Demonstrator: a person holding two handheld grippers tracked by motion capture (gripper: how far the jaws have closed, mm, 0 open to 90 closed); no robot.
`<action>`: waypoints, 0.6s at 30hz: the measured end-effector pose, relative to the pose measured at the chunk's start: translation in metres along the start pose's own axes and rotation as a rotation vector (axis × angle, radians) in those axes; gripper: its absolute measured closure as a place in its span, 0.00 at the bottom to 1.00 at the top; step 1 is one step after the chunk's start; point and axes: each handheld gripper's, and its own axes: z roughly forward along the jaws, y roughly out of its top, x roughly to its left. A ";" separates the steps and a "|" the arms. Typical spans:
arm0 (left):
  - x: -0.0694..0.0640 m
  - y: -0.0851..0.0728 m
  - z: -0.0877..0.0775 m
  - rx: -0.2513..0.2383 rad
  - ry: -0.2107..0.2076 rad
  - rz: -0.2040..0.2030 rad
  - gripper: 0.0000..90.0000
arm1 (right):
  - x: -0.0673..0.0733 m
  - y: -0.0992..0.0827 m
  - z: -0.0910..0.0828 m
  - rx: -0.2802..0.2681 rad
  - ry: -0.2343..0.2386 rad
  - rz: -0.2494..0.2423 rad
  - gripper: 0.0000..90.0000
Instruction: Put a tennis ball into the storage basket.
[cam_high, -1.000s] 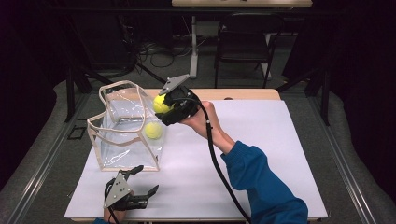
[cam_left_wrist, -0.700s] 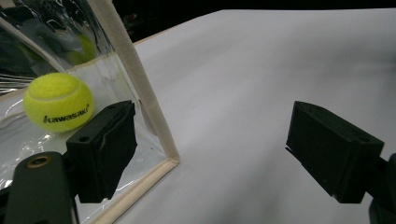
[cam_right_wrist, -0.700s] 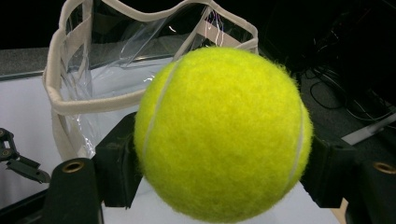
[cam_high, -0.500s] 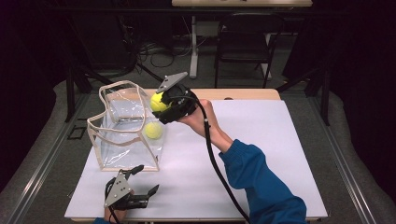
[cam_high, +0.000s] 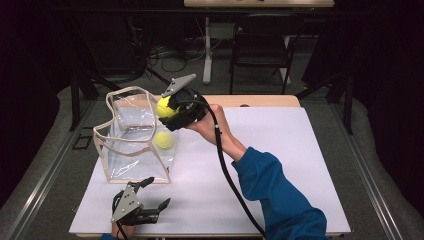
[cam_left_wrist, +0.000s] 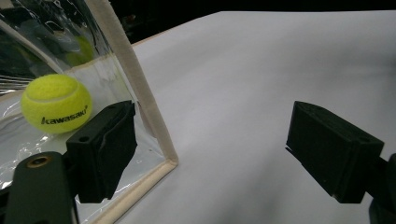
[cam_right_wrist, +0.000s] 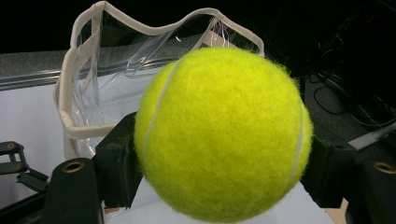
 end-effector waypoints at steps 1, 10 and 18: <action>0.000 0.000 0.000 -0.001 0.001 -0.002 0.18 | 0.001 0.001 0.000 0.004 0.000 0.000 0.29; 0.000 0.000 -0.001 -0.004 0.000 -0.003 0.18 | 0.002 0.007 0.003 -0.001 0.009 -0.004 0.29; 0.001 0.000 -0.001 -0.005 -0.002 -0.008 0.18 | 0.004 0.016 0.003 -0.009 0.020 -0.012 0.29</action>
